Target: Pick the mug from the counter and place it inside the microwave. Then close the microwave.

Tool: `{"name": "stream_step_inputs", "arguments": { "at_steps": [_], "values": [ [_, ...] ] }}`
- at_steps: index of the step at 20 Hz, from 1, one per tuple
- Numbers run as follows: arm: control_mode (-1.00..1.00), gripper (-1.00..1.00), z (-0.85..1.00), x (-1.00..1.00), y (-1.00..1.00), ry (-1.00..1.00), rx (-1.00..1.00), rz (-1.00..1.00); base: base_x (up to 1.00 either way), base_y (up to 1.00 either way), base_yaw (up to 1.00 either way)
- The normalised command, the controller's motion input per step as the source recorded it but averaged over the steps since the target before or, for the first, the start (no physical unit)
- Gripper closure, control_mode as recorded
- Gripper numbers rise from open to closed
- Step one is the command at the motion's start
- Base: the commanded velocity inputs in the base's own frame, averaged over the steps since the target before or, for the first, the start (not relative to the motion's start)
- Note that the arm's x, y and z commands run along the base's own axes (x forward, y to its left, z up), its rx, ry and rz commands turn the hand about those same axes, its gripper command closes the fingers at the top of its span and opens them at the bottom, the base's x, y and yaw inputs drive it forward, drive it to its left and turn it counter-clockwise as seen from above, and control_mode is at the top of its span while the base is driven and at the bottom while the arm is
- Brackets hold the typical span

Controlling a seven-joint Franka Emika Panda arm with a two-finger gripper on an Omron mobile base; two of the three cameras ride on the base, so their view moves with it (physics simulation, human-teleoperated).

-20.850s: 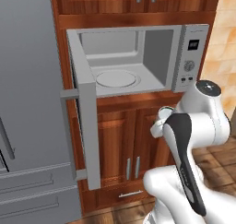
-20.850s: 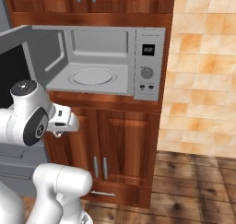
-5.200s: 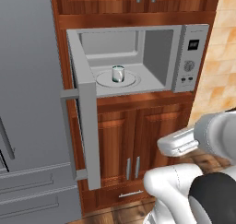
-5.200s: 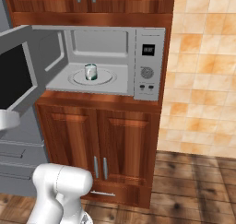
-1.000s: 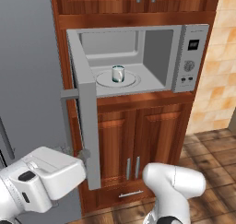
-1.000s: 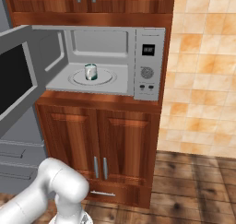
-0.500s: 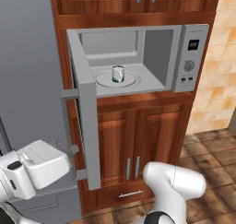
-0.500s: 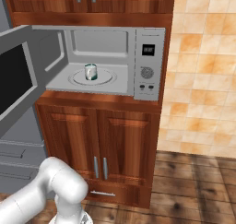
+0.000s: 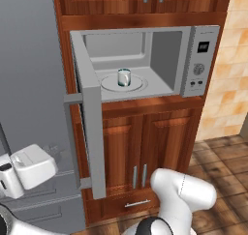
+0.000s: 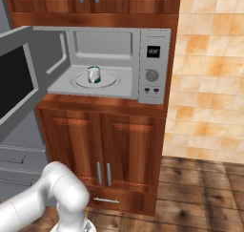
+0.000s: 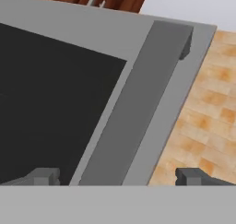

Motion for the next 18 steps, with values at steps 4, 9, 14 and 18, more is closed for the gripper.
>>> {"name": "stream_step_inputs", "arguments": {
  "at_steps": [4,9,14,18],
  "values": [
    [-1.0,-1.0,-0.3,0.37,0.31,-0.02,0.0,-0.02,0.0,0.0,0.0],
    [-1.0,-1.0,-0.16,0.35,0.21,0.0,0.0,-0.02,0.0,0.0,0.0],
    [-1.0,-1.0,0.05,-0.01,0.03,-0.01,0.0,0.0,0.0,0.0,0.0],
    [-1.0,-1.0,0.2,-0.26,-0.15,-0.04,0.0,0.0,0.0,0.0,0.0]
  ]
}}
